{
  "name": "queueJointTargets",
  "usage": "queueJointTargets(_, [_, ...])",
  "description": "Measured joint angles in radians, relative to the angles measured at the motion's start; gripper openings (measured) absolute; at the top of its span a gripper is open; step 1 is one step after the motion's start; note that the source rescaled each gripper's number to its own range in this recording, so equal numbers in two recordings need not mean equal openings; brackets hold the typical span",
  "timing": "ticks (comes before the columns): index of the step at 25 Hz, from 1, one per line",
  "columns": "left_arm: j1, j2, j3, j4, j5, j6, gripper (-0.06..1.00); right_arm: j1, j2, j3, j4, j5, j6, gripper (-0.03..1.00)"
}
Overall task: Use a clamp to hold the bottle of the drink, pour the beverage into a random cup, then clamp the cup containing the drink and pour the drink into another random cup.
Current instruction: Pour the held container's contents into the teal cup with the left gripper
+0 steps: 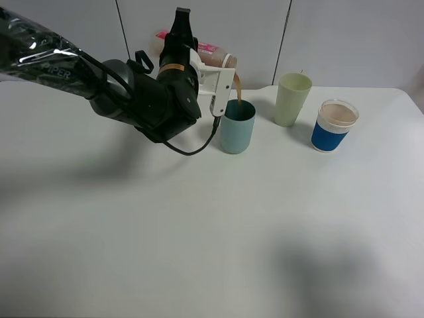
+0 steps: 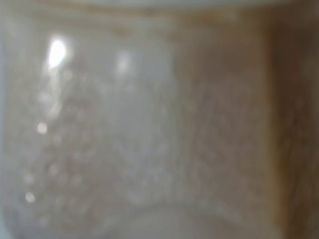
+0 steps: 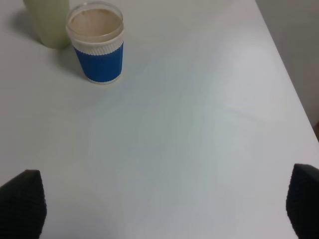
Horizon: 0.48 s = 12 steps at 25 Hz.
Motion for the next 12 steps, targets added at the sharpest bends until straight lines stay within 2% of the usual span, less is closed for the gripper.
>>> queueJointTargets(12, [0.012,0.0,0.0,0.008,-0.016,0.017,0.04,0.0,0.0,0.0,0.0,0.0,0.0,0.88])
